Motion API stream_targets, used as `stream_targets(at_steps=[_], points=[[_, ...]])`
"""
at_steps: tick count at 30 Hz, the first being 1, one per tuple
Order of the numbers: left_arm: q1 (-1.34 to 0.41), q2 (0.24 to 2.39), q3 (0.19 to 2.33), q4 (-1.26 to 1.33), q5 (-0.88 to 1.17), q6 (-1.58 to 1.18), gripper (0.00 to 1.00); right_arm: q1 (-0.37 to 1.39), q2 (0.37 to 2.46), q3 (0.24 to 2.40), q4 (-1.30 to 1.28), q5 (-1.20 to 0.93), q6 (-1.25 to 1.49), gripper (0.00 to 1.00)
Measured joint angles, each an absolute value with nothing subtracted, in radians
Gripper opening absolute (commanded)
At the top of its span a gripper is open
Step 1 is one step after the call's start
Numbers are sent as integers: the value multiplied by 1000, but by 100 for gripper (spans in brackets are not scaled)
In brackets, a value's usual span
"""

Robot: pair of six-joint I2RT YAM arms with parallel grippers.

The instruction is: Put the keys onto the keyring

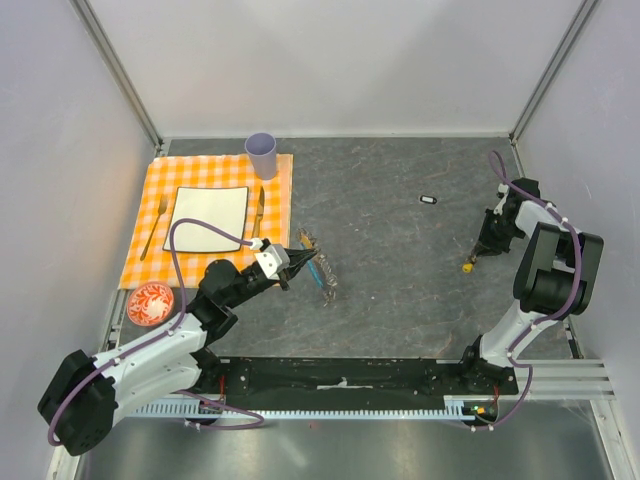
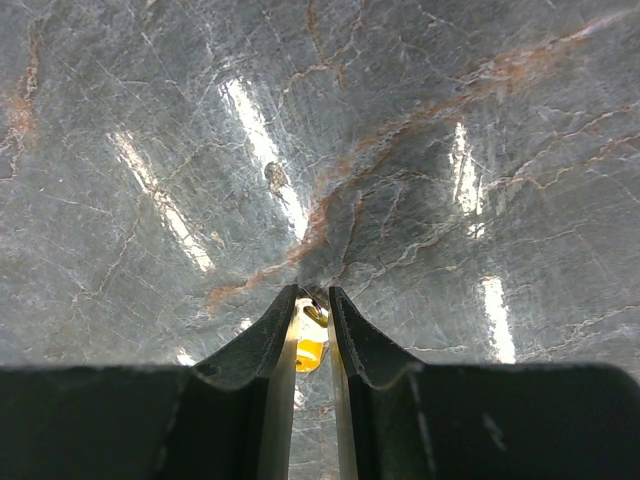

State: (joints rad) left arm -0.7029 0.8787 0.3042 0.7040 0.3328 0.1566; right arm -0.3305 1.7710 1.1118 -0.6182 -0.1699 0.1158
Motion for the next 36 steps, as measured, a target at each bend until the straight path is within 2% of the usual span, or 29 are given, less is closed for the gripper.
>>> stream_targets(at_steps=[9, 16, 20, 23, 25, 26, 36], points=[[-703, 879, 304, 704, 334, 157, 2, -331, 1771, 1112, -619, -186, 118, 25], [-703, 879, 304, 704, 334, 157, 2, -331, 1771, 1111, -619, -186, 119, 15], [-703, 878, 304, 704, 334, 157, 2, -331, 1770, 1111, -624, -186, 120, 14], [-703, 878, 304, 704, 334, 157, 2, -331, 1770, 1111, -627, -187, 120, 9], [-703, 878, 304, 704, 334, 157, 2, -331, 1770, 1111, -628, -188, 120, 1], [-703, 878, 304, 704, 335, 157, 2, -331, 1770, 1111, -628, -190, 120, 0], [-703, 878, 304, 704, 342, 157, 2, -284, 1685, 1104, -627, -213, 113, 0]])
